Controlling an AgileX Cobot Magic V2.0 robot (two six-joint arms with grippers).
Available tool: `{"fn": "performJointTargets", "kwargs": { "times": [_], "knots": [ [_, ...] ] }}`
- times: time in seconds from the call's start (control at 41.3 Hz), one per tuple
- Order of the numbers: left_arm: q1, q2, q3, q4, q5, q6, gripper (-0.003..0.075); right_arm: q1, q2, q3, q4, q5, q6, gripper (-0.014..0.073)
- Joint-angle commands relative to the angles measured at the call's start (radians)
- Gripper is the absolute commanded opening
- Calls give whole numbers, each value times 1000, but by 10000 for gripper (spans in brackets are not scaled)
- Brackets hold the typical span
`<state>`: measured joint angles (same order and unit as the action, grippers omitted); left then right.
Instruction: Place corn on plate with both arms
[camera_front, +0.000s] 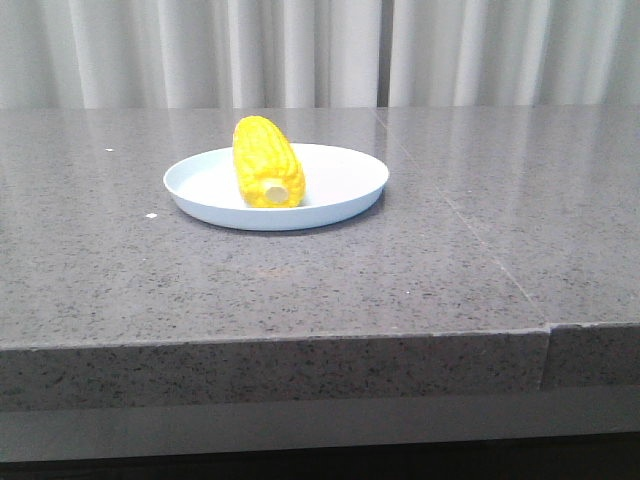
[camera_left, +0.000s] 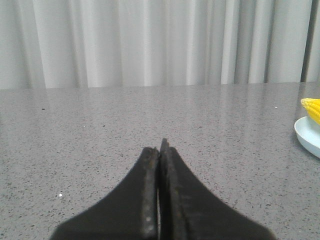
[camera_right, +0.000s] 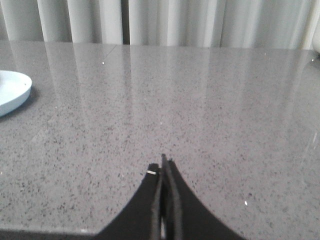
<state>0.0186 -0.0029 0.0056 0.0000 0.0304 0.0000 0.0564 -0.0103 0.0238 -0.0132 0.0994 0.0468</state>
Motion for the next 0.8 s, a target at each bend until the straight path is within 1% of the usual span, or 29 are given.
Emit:
{"fn": "performJointTargets", "kwargs": {
  "times": [0.0, 0.29, 0.436, 0.775],
  "knots": [
    [-8, -21, 4, 0, -91, -11, -20, -10, -13, -13, 2, -136, -8, -68],
    [-8, -21, 4, 0, -91, -11, -20, -10, -12, -13, 3, -141, -8, -68],
    [-8, -21, 4, 0, -91, -11, -20, -10, -12, -13, 31, -152, 30, -68],
    [-8, -21, 4, 0, -91, -11, -20, -20, -12, -13, 28, -156, 38, -68]
  ]
}}
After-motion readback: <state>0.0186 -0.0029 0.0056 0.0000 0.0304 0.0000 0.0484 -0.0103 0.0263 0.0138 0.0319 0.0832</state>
